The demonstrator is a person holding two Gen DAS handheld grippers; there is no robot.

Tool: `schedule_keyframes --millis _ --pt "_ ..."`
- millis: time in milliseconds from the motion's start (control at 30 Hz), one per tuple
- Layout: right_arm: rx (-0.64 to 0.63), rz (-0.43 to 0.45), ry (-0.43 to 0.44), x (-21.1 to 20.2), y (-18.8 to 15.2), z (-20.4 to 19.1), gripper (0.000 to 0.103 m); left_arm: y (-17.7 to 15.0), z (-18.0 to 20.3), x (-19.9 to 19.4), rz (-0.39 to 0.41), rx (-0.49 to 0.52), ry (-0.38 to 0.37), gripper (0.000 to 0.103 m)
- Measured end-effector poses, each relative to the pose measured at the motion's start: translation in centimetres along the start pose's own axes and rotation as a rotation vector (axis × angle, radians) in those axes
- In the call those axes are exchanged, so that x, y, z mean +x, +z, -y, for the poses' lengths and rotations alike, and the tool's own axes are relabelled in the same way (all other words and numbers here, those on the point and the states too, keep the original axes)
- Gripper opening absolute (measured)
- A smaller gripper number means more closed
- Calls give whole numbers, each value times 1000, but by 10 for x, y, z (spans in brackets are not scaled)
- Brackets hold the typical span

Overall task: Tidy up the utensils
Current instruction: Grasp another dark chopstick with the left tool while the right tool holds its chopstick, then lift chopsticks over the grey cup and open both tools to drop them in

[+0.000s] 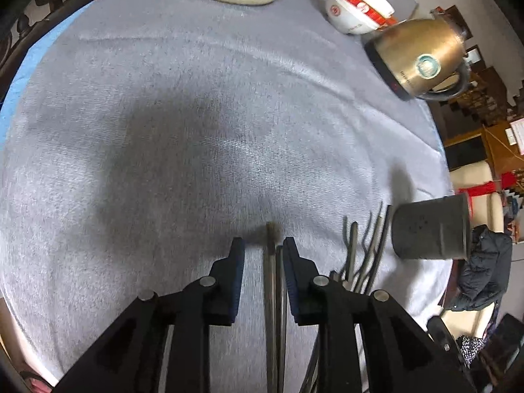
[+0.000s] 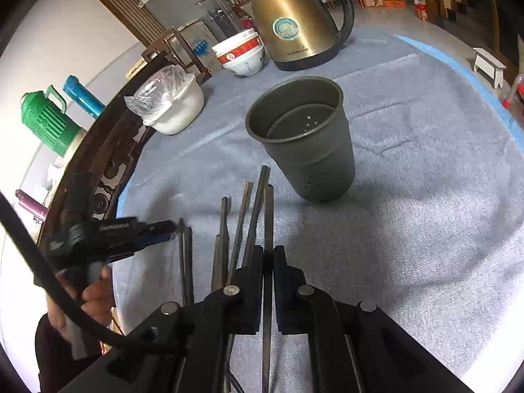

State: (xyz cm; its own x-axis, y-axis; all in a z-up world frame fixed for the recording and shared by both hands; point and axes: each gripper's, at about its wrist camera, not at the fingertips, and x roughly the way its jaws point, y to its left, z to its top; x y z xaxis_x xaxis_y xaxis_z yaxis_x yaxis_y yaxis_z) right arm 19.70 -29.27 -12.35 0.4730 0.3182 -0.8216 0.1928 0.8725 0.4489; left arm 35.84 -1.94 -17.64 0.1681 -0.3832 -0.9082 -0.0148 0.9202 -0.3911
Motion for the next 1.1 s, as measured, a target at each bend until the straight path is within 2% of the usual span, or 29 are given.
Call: schedule_keyframes --millis 67,167,233,333,467,600,833,967,1100 --pt "-5 3 4 -2 0 -1 6 1 2 6 -17 -5 15 23" --pt "-4 2 12 -3 -1 -2 6 4 5 7 0 -10 24 23" --pt "-9 2 16 -3 -2 -3 6 5 6 9 5 -12 40 13" --pt "-20 5 24 -4 -3 -6 6 4 7 11 17 5 50 6" --pt "-45 30 34 -11 -2 -13 6 0 -1 3 45 -19 37 5" --pt "-89 95 35 -28 1 -23 6 -13 6 -38 129 20 14 5" --pt "-128 279 68 -75 12 -40 6 -43 50 -137 339 185 -29 5" --pt "-159 376 63 -98 18 -50 6 -52 68 -174 405 239 -67 5" --pt "-170 424 64 -112 28 -59 6 -56 86 -203 471 277 -94 5"
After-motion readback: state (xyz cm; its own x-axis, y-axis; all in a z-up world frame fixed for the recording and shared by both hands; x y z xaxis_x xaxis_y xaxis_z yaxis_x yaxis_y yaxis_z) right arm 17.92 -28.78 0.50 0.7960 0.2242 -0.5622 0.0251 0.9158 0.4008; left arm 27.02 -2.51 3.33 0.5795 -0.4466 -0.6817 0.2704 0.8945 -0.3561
